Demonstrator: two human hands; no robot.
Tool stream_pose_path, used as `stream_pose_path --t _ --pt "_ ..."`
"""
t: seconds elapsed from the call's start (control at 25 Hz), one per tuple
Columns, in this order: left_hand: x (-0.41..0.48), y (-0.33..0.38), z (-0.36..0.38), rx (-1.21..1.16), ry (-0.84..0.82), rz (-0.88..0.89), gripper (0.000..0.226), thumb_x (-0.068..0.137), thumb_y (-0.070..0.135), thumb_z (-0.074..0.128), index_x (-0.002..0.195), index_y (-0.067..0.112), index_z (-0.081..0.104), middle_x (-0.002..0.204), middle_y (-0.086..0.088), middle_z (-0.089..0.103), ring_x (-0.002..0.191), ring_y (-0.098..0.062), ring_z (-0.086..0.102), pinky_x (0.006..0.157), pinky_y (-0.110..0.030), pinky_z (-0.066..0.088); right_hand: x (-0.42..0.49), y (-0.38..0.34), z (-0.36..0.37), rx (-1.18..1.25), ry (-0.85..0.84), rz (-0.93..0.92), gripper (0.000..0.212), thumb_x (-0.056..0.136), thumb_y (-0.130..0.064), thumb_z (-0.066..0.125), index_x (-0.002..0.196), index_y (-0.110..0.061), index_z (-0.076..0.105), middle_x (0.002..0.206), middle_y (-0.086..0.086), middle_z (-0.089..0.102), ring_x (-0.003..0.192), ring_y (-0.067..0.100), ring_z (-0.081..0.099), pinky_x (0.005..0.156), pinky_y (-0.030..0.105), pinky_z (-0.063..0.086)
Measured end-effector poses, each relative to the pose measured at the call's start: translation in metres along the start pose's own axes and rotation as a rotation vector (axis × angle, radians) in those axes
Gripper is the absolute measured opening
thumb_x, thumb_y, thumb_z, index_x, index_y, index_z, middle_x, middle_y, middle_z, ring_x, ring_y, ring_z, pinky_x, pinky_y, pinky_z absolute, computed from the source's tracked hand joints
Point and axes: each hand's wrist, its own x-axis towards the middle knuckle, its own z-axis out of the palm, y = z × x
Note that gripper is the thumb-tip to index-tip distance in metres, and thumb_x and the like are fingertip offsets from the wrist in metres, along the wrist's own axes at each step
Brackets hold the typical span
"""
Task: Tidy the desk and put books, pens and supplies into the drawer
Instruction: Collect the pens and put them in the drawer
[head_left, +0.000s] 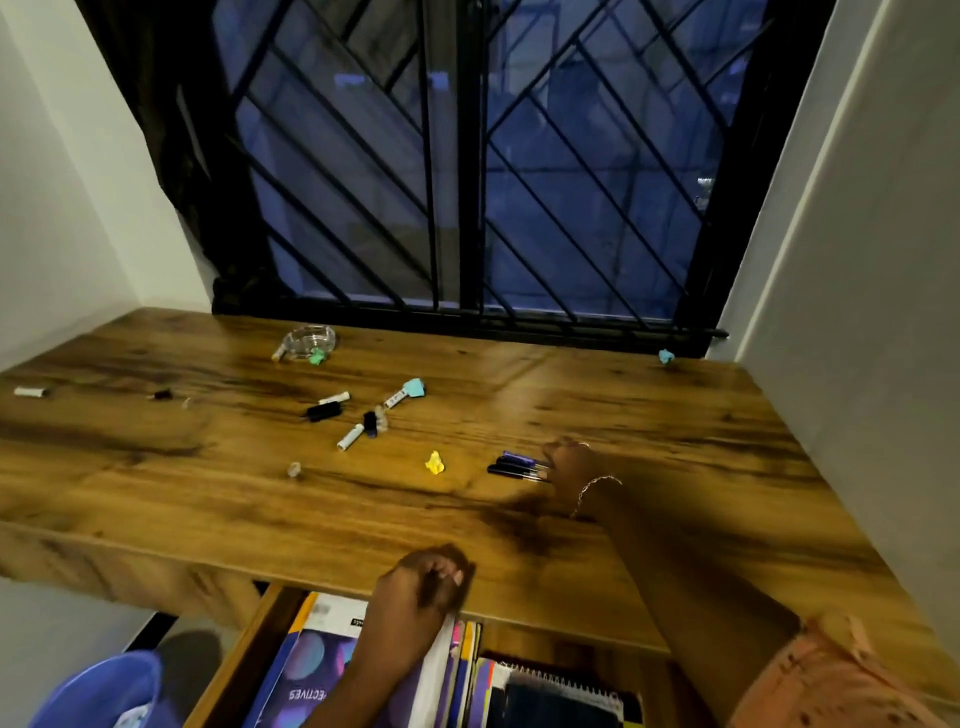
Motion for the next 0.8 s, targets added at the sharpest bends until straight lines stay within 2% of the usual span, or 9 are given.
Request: stream_pose_path --t 0.08,0.16,0.28,0.36,0.48,0.6,0.68,0.72,0.8 --pt "0.008 -0.009 -0.001 -0.048 0.010 -0.011 0.012 0.073 0.046 0.055 0.073 0.038 0.064 0.075 0.016 0.067 0.076 -0.002 0.062 0.068 -0.014 0.044 0.012 0.003 0.003 -0.036 -0.082 0.005 0.048 0.082 -0.015 0.064 0.126 -0.006 0.047 0.128 0.015 0.044 0.120 0.035 0.046 0.097 0.039 0.043" --pt "0.013 -0.013 -0.002 -0.074 0.025 -0.030 0.017 0.071 0.046 0.054 0.069 0.032 0.063 0.071 0.010 0.067 0.073 -0.005 0.062 0.068 -0.018 0.046 0.020 0.003 0.007 -0.108 -0.105 0.025 0.055 0.082 -0.017 0.065 0.129 -0.004 0.040 0.130 0.016 0.040 0.122 0.037 0.044 0.097 0.042 0.043" --pt "0.018 -0.010 -0.002 -0.074 0.024 -0.054 0.013 0.086 0.027 0.060 0.074 0.032 0.059 0.079 0.006 0.066 0.076 -0.009 0.061 0.067 -0.018 0.045 0.024 -0.003 0.006 -0.080 -0.156 0.060 0.061 0.078 -0.008 0.067 0.130 -0.001 0.036 0.133 0.018 0.046 0.124 0.037 0.045 0.097 0.040 0.041" --pt "0.023 -0.007 0.000 -0.052 0.013 -0.051 0.015 0.088 0.018 0.059 0.080 0.031 0.059 0.083 0.004 0.067 0.080 -0.009 0.061 0.066 -0.015 0.042 0.023 -0.005 0.007 -0.081 -0.150 0.027 0.057 0.081 -0.008 0.065 0.132 -0.004 0.039 0.135 0.015 0.048 0.126 0.032 0.045 0.099 0.037 0.039" --pt "0.031 0.003 0.004 -0.070 -0.013 -0.065 0.009 0.089 0.018 0.058 0.096 0.020 0.063 0.093 0.001 0.067 0.091 -0.016 0.062 0.069 -0.017 0.043 0.010 -0.009 0.009 0.017 -0.040 -0.014 0.042 0.092 -0.015 0.051 0.133 -0.009 0.042 0.136 0.014 0.047 0.126 0.029 0.045 0.099 0.034 0.036" --pt "0.046 0.024 0.002 -0.097 -0.003 0.021 0.023 0.091 0.015 0.054 0.113 0.016 0.057 0.105 0.004 0.060 0.104 -0.014 0.057 0.075 -0.011 0.041 -0.012 -0.015 0.006 0.553 0.108 -0.003 0.030 0.092 -0.008 0.051 0.122 -0.004 0.050 0.106 0.018 0.066 0.099 0.027 0.065 0.075 0.026 0.045" --pt "0.060 0.042 -0.002 -0.145 0.005 0.112 0.032 0.093 0.017 0.051 0.125 0.018 0.050 0.120 0.005 0.053 0.116 -0.013 0.050 0.090 -0.020 0.044 -0.031 -0.020 0.004 0.968 0.216 -0.046 0.029 0.090 0.001 0.051 0.119 0.000 0.052 0.079 0.005 0.068 0.070 0.002 0.068 0.060 0.016 0.046" --pt "0.067 0.049 -0.003 -0.168 -0.004 0.164 0.037 0.093 0.021 0.050 0.130 0.019 0.046 0.127 0.005 0.049 0.122 -0.013 0.046 0.096 -0.027 0.044 -0.041 -0.022 0.005 1.136 0.253 -0.069 0.028 0.089 0.005 0.051 0.117 0.002 0.054 0.074 -0.003 0.068 0.063 -0.006 0.065 0.061 0.014 0.047" --pt "0.077 0.064 -0.001 -0.177 -0.044 0.253 0.047 0.092 0.028 0.046 0.137 0.020 0.039 0.138 0.003 0.043 0.128 -0.011 0.040 0.102 -0.032 0.040 -0.059 -0.028 0.013 1.327 0.287 -0.101 0.028 0.088 0.011 0.048 0.111 -0.001 0.056 0.066 -0.012 0.070 0.063 -0.008 0.063 0.064 0.013 0.050"
